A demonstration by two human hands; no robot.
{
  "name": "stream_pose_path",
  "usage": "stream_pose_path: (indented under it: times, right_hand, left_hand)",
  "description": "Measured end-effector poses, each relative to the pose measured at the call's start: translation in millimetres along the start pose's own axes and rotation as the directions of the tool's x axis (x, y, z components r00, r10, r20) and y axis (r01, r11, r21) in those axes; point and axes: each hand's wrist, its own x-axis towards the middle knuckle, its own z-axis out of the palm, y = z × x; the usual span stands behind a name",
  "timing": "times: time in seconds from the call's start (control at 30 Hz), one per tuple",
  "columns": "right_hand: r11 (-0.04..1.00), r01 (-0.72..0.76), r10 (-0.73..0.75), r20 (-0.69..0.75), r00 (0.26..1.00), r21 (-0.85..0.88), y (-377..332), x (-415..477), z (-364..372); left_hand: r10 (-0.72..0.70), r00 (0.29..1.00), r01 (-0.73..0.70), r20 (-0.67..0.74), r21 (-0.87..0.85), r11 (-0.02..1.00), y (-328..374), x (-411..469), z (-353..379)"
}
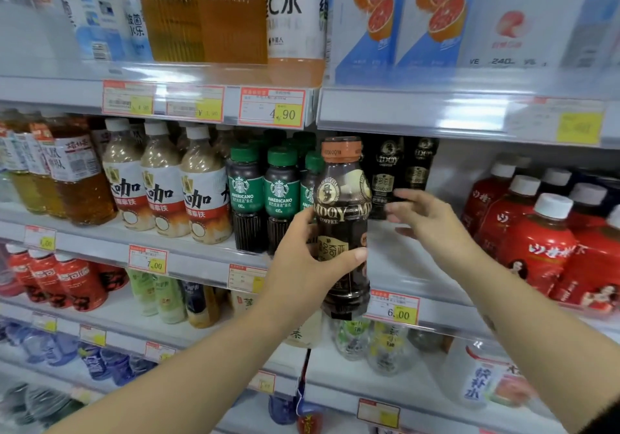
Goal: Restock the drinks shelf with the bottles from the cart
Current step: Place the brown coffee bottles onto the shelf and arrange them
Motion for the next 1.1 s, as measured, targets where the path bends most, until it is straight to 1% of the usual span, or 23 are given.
stream_pose_path:
  times: [0.03,0.07,0.1,0.13,0.17,0.23,0.27,0.37,0.4,0.5,0.53,0.6,0.67,0.73,0.83,0.9,1.0,1.1]
  right_hand:
    - [0.997,-0.036,0.026,0.132,0.991,0.069,-9.9,-23.1,-5.8]
    - [0.991,-0.087,0.058,0.268,0.962,0.099,-16.7,-43.7,-11.0]
    - [0.987,-0.129,0.084,0.369,0.926,0.099,-23.0,-62.1,-14.6]
    - [0.984,-0.153,0.103,0.417,0.903,0.090,-26.3,-74.6,-18.1]
    - [0.982,-0.167,0.112,0.427,0.897,0.093,-29.3,-84.3,-20.8]
    - [0.978,-0.185,0.132,0.388,0.912,0.102,-28.9,-94.3,-26.8]
    - [0.982,-0.175,0.138,0.363,0.922,0.069,-29.2,-97.8,-30.0]
    - [0.987,-0.122,0.149,0.304,0.941,-0.108,-32.2,-104.2,-35.0]
    - [0.986,-0.128,0.153,0.278,0.948,-0.105,-32.6,-104.3,-34.8]
    - [0.976,-0.213,0.198,0.228,0.953,0.040,-32.6,-96.0,-35.3]
    - [0.965,-0.247,0.221,0.231,0.948,0.090,-31.8,-90.4,-36.4]
    - [0.943,-0.295,0.255,0.232,0.939,0.155,-29.1,-77.1,-37.2]
    - [0.929,-0.311,0.277,0.179,0.944,0.200,-24.3,-60.3,-34.1]
    - [0.936,-0.285,0.272,0.090,0.958,0.206,-19.0,-41.0,-29.8]
    - [0.956,-0.208,0.219,-0.030,0.975,0.208,-5.1,-9.7,-27.3]
    - [0.971,-0.158,0.176,-0.093,0.980,0.177,7.9,6.8,-27.3]
    - [0.990,-0.096,0.111,-0.148,0.983,0.102,25.2,21.1,-27.2]
    - [0.996,-0.057,0.068,-0.157,0.985,0.075,37.9,28.3,-28.4]
  left_hand:
    - [-0.010,1.000,0.010,0.023,-0.017,1.000,1.7,-0.4,5.9]
    - [-0.016,0.999,0.017,0.043,-0.031,0.999,3.5,-0.8,12.4]
    - [-0.020,0.998,0.023,0.060,-0.040,0.999,5.2,-0.7,19.8]
    - [-0.027,0.997,0.031,0.074,-0.050,0.998,7.4,-0.9,27.6]
    - [-0.038,0.995,0.043,0.089,-0.061,0.997,9.1,-1.0,35.0]
    - [-0.067,0.990,0.079,0.126,-0.096,0.992,12.2,0.8,46.7]
    - [-0.089,0.985,0.105,0.146,-0.111,0.988,13.6,2.4,51.5]
    - [-0.139,0.967,0.157,0.215,-0.070,0.985,15.4,9.6,60.9]
    - [-0.141,0.961,0.158,0.240,-0.052,0.986,16.6,11.4,62.0]
    - [-0.119,0.943,0.142,0.311,-0.050,0.989,18.5,16.4,58.5]
    - [-0.107,0.942,0.122,0.317,-0.027,0.992,18.9,18.0,55.4]
    - [-0.053,0.952,0.024,0.302,0.100,0.995,16.1,21.5,46.7]
    - [-0.002,0.962,-0.064,0.273,0.233,0.970,8.7,25.7,38.0]
    - [0.012,0.958,-0.110,0.288,0.327,0.939,-1.9,29.7,31.5]
    - [0.025,0.937,-0.185,0.348,0.435,0.881,-19.8,36.6,28.6]
    - [0.040,0.918,-0.250,0.394,0.500,0.829,-28.1,38.8,29.2]
    - [0.086,0.897,-0.343,0.434,0.559,0.755,-37.8,40.3,29.2]
    - [0.143,0.882,-0.409,0.450,0.578,0.706,-45.4,40.8,28.2]
